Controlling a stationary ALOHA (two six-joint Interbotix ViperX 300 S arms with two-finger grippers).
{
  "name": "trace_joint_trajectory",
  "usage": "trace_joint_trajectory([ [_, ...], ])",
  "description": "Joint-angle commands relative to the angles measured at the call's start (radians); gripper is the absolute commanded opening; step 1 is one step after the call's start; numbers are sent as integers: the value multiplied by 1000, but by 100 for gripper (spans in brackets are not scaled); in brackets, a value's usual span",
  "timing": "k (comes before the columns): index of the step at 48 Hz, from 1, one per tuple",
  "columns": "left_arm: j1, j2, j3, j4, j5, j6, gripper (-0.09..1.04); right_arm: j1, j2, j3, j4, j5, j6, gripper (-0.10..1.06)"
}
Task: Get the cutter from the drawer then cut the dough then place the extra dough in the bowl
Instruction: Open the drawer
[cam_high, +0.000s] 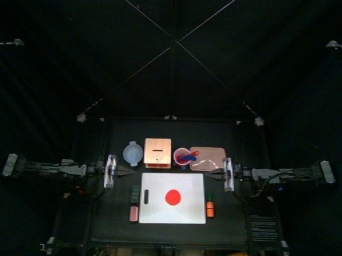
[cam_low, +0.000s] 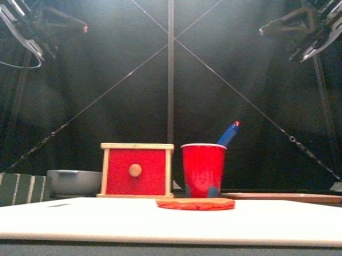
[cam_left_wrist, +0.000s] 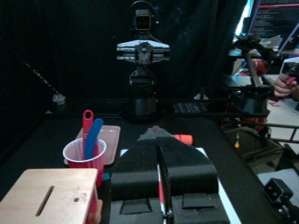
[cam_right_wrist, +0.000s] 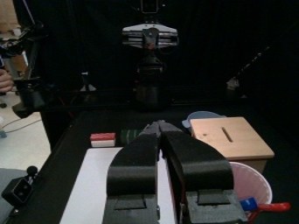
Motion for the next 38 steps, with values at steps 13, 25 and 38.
trace_joint_trajectory([
  [13, -78, 344, 75, -305, -522, -25, 8, -167, 465, -215, -184, -140, -12, -7],
  [25, -216, 712, -64, -569, -733, -63, 25, -285, 1002, -574, -227, -296, -9, -7],
  [38, -202, 928, -150, -732, -733, -195, 56, -331, 1287, -802, -256, -287, -15, -7],
])
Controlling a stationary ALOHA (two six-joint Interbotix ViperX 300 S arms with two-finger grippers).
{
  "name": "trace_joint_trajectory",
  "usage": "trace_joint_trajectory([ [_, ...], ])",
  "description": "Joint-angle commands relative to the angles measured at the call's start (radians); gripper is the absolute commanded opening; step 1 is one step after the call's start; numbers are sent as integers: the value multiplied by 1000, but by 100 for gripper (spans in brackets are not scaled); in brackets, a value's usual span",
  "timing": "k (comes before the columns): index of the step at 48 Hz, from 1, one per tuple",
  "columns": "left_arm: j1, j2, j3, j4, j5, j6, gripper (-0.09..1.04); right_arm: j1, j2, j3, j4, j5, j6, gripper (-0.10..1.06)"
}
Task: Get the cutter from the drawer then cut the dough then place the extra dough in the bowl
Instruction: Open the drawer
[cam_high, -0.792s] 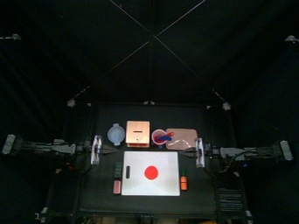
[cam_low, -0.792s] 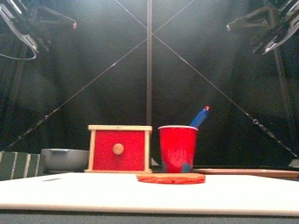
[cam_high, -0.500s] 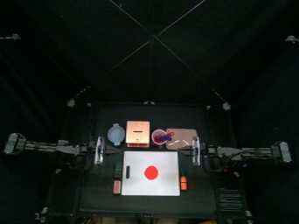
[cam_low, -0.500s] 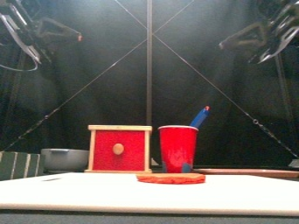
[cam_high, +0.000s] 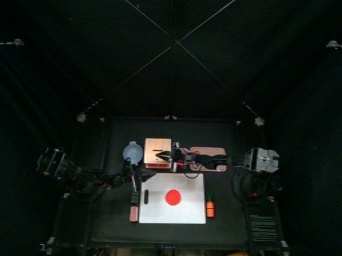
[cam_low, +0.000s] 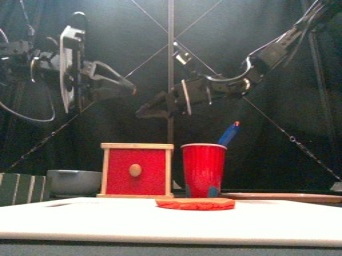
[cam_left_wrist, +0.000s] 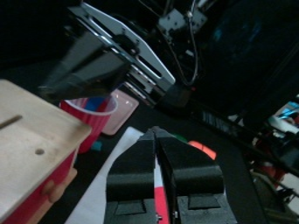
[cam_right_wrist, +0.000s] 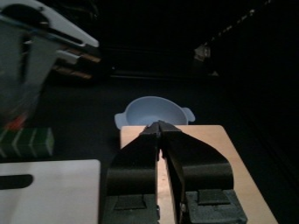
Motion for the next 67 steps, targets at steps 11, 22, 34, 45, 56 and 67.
trace_joint_trajectory([
  [11, 29, 72, -37, -189, 8, -152, 68, -11, 40, -52, -23, 81, -2, -7],
  [22, 86, 101, -78, -218, 169, -291, 90, -3, 41, -55, -29, 86, -2, -7],
  [34, 143, 172, -112, -218, 204, -410, 91, -2, 41, -58, -31, 86, -2, -7],
  [45, 181, 233, -158, -253, 206, -403, 89, 9, 41, -58, -32, 86, -2, -7],
  [56, 187, 247, -155, -252, 206, -402, 75, 14, 41, -60, -31, 86, 0, -7],
  [67, 176, 225, -140, -250, 210, -402, 62, 15, 41, -61, -31, 86, 0, -7],
])
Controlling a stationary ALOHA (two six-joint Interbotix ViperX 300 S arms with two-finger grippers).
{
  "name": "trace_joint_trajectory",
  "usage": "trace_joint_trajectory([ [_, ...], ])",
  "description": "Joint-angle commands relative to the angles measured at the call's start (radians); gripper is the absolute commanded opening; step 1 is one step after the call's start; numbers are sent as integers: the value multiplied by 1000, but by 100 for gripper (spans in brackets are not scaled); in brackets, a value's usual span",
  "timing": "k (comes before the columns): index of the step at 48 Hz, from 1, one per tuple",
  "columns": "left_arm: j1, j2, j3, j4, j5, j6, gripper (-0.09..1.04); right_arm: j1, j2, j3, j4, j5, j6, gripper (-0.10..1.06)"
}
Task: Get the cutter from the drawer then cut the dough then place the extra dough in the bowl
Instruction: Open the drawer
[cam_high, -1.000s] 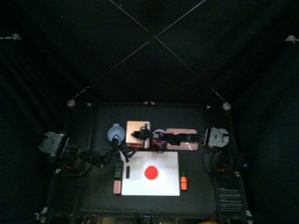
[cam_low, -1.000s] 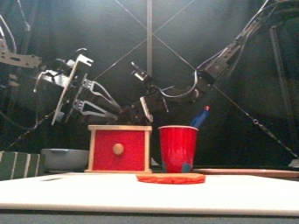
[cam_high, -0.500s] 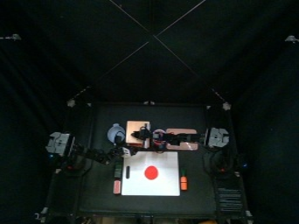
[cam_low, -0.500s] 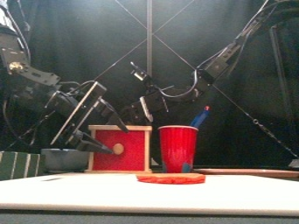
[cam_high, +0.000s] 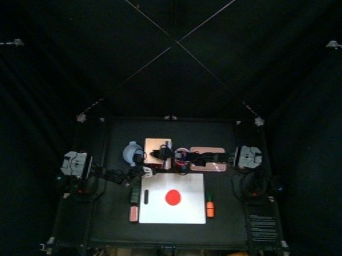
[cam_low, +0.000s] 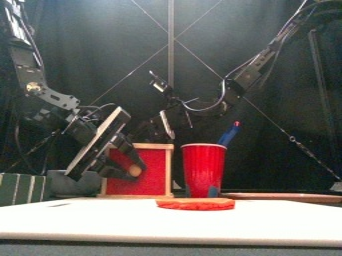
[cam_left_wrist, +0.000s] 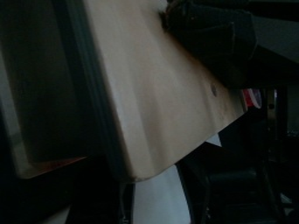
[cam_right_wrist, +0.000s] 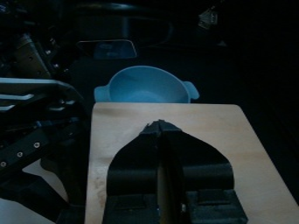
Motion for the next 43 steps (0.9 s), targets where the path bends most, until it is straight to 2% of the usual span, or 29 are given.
trace_joint_trajectory([
  [1, -3, -28, 3, -3, 12, -2, 62, 0, -20, -11, 0, 2, -2, -7],
  [11, -61, -100, 3, -5, 166, -5, 61, -17, -26, -26, -2, 14, -5, -7],
  [31, -210, -97, -11, -106, 178, -11, 61, -48, -26, -46, -2, 55, -5, -7],
  [43, -218, -75, -11, -127, 178, 0, 63, -49, -26, -48, -2, 55, -5, -7],
])
